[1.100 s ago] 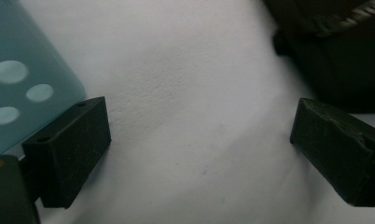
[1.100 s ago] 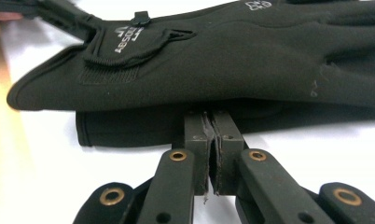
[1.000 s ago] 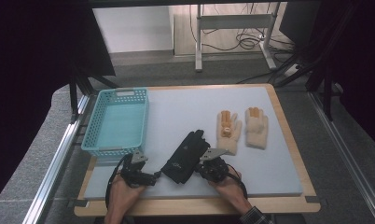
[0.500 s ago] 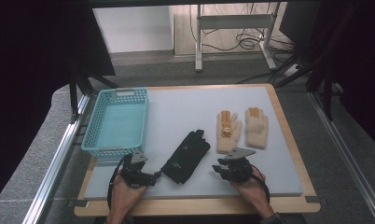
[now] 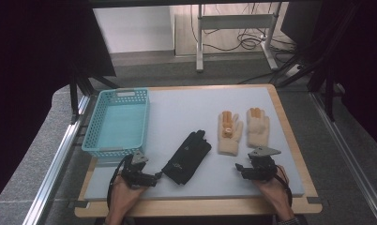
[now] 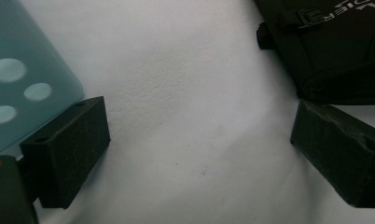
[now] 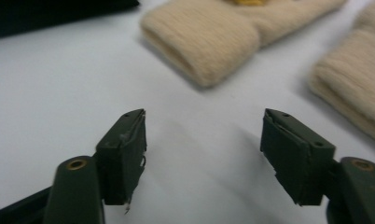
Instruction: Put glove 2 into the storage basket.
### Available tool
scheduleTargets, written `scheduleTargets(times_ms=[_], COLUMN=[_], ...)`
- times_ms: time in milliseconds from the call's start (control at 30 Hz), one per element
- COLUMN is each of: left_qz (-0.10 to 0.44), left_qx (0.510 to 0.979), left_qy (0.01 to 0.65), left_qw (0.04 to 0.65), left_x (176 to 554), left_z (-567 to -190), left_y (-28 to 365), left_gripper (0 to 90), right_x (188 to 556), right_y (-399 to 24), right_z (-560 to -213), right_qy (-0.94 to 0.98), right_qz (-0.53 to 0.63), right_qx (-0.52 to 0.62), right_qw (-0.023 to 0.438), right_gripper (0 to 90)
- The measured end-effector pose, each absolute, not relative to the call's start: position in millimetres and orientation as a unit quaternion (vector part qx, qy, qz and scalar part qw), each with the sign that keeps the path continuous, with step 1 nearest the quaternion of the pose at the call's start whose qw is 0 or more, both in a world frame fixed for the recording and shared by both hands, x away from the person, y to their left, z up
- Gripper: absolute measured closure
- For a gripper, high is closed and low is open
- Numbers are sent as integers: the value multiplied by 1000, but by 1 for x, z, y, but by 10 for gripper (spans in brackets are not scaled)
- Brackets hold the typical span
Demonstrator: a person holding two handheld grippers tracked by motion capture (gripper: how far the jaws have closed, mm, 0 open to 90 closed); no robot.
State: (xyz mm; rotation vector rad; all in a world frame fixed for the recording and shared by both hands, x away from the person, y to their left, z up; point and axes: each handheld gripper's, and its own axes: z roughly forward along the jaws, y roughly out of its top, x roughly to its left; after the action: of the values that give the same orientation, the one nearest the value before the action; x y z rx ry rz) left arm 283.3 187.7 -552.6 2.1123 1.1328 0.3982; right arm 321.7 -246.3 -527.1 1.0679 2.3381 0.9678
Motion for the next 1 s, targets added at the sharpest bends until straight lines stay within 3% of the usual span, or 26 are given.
scheduleTargets(times_ms=[200, 600, 1000], left_qz=[153, 135, 124], left_qx=[814, 807, 818], left_qy=[438, 444, 413], left_qw=[350, 366, 381], left_x=[283, 275, 261], left_z=[-552, -549, -516], left_y=[188, 192, 167], left_gripper=[51, 63, 55], right_x=[324, 323, 323], right_y=[-249, -249, -249], right_z=[-531, -532, -532], right_qy=[830, 829, 829], right_qz=[352, 354, 354], right_qx=[386, 387, 387], right_qw=[192, 194, 194], right_gripper=[235, 233, 233])
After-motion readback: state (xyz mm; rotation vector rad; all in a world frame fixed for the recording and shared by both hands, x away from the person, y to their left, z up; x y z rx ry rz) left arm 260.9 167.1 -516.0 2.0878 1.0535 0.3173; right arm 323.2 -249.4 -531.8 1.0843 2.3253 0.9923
